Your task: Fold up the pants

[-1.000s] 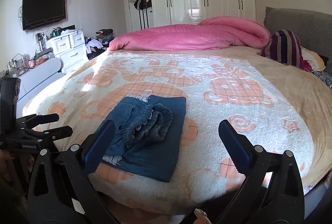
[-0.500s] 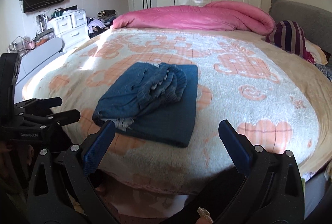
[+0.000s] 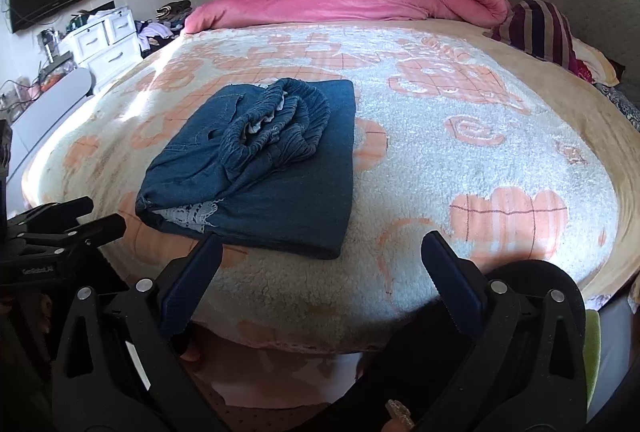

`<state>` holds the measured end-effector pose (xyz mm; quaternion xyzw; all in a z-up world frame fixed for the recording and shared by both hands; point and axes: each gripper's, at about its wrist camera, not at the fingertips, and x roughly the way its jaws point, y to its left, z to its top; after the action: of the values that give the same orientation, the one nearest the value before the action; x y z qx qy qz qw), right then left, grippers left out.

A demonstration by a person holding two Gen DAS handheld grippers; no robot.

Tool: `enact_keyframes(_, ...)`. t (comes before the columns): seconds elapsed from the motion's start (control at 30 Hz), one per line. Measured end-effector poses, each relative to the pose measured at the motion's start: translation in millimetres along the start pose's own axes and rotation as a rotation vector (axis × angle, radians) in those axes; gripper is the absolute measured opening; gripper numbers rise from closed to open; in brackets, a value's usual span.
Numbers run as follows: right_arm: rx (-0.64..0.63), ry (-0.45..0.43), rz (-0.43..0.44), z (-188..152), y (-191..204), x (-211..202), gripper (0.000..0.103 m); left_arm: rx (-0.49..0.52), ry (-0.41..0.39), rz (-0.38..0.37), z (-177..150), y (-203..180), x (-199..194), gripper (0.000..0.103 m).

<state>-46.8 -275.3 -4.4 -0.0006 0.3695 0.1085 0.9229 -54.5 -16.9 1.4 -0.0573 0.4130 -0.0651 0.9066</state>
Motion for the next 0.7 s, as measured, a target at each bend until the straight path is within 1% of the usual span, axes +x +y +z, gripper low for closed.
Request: enact_keyframes(0.7,0.002,-0.003,0.007,1.8,-1.4,-1.5,0.094,-0.003,-0.011,0.014,1.5,1.1,-3.8,0.099)
